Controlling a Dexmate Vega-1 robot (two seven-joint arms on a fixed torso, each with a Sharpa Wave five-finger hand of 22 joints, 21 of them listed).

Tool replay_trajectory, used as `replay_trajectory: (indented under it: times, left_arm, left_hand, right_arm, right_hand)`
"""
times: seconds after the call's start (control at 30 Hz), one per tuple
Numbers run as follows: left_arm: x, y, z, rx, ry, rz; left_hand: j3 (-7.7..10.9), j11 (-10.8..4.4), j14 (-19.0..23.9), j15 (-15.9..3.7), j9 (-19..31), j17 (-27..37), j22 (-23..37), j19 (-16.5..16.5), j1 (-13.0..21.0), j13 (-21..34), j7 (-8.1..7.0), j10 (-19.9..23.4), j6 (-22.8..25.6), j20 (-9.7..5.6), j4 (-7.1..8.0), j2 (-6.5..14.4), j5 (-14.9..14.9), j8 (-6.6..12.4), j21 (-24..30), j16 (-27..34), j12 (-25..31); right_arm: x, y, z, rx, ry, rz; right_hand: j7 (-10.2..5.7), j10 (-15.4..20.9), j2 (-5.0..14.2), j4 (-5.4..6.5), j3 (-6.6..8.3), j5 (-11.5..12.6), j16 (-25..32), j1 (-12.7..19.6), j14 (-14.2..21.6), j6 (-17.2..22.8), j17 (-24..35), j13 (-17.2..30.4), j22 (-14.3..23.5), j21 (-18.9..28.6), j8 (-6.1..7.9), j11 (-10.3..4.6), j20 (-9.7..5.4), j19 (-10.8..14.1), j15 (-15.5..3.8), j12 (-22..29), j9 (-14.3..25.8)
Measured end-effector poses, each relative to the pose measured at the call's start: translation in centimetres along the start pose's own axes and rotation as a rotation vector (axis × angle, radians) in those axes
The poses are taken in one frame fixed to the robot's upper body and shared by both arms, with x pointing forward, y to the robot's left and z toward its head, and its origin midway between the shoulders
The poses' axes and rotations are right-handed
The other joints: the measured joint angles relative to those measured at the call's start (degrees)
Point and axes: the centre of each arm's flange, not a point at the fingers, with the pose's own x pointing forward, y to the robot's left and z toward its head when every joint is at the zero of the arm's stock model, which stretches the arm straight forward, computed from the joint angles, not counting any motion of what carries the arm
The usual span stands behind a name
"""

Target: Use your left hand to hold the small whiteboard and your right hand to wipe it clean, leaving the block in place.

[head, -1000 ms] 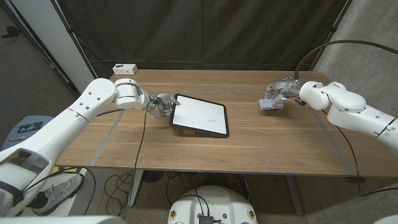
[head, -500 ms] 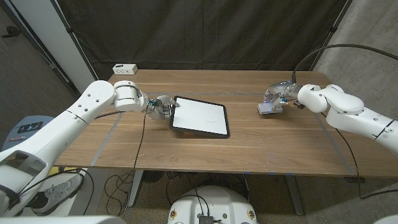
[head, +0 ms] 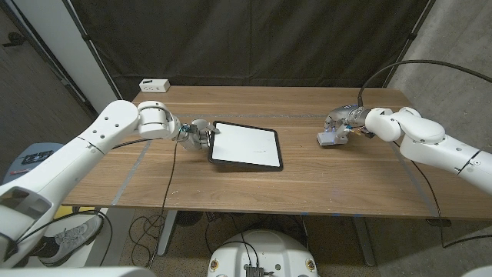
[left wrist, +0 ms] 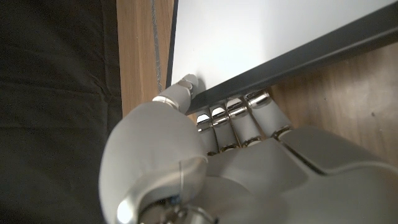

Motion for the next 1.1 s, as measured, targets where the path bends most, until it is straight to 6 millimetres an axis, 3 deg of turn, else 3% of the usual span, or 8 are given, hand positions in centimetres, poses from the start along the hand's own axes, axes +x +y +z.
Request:
replay_trajectory:
  times: [0.33,0.67,0.87,0.9,0.93,1.1]
  left_arm:
    - [-0.3,0.6,0.1,0.017,0.005,0.004]
    - [-0.5,0.9,0.2,0.035,0.007,0.011]
    - [-0.6,1.1,0.3,0.043,0.004,0.019]
    - [-0.6,1.1,0.3,0.045,0.003,0.020]
    - [-0.6,1.1,0.4,0.046,0.003,0.021]
    - [-0.6,1.1,0.4,0.051,0.002,0.023]
  left_hand:
    - [-1.00,0.04,-2.4,0.84,0.0,0.0,0.0,-1.3,-1.6,0.0,-0.28,-2.4,-2.1,2.16,0.57,-0.1,0.0,0.00,-0.8,-0.2,0.0]
    - [-1.00,-0.20,-3.4,1.14,0.0,0.0,0.0,-1.8,-2.3,0.0,-0.37,-3.1,-2.9,2.86,0.56,0.0,0.0,0.00,-1.0,-0.2,-0.2]
    - [-1.23,-0.32,-3.4,1.21,0.0,0.0,0.0,-2.0,-2.5,0.0,-0.19,-3.4,-3.3,3.10,0.79,-0.3,0.0,0.00,-1.2,-0.2,-0.2]
    - [-1.25,-0.32,-3.4,1.21,0.0,0.0,0.0,-2.1,-2.5,0.0,-0.27,-3.4,-3.4,3.18,0.81,-0.3,0.0,0.00,-1.2,-0.2,-0.2]
    - [-1.25,-0.32,-3.6,1.36,0.0,0.0,0.0,-2.1,-2.5,0.0,-0.27,-3.4,-3.4,3.18,0.81,-0.3,0.0,0.00,-1.2,-0.2,-0.2]
    - [-1.46,-0.32,-3.7,1.52,0.0,0.0,0.0,-2.1,-2.8,0.0,-0.28,-3.4,-3.4,3.17,0.60,0.0,0.0,0.00,-1.5,-0.2,-0.2]
  right_arm:
    - [0.3,0.3,0.3,0.000,0.001,0.016]
    - [0.5,0.4,0.5,-0.005,0.004,0.026]
    - [0.5,0.5,0.6,-0.002,0.005,0.031]
    - [0.6,0.5,0.7,-0.001,0.005,0.032]
    - [0.6,0.6,0.7,-0.002,0.005,0.033]
    - [0.7,0.7,0.9,0.002,0.007,0.037]
  right_hand:
    - [0.00,-0.2,0.00,0.00,0.00,0.0,-0.7,0.0,-0.6,0.0,-0.3,0.0,-0.3,-0.2,0.00,-0.22,0.10,-0.5,0.23,-0.2,0.0]
    - [0.00,-0.7,0.00,0.24,-0.24,-0.3,-0.9,0.0,-1.4,0.0,-0.3,-0.2,-0.8,-0.2,-0.08,-1.42,0.22,-1.0,0.33,-1.3,0.0]
    - [0.00,-1.3,0.01,0.48,-0.46,-0.4,-1.1,0.0,-2.0,0.0,-0.5,-0.8,-1.1,-0.2,-1.22,-2.19,0.30,-1.6,0.41,-2.4,0.0]
    - [-0.24,-0.5,0.01,0.48,-0.46,-0.4,-1.1,0.0,-2.2,0.2,-0.5,-1.1,-1.1,-0.2,-1.31,-3.20,0.21,-1.7,0.20,-2.7,0.0]
    - [-1.73,0.0,0.01,0.65,-0.63,-0.5,-1.1,0.0,-2.6,1.7,-0.5,-1.2,-1.1,-0.2,-1.77,-3.84,0.21,-1.7,0.30,-2.7,0.0]
    - [-3.00,-0.7,0.01,0.89,-0.87,-0.6,-1.1,0.0,-3.1,1.1,-0.8,-1.6,-1.3,-0.4,-2.69,-4.74,0.21,-1.6,0.81,-3.7,0.0]
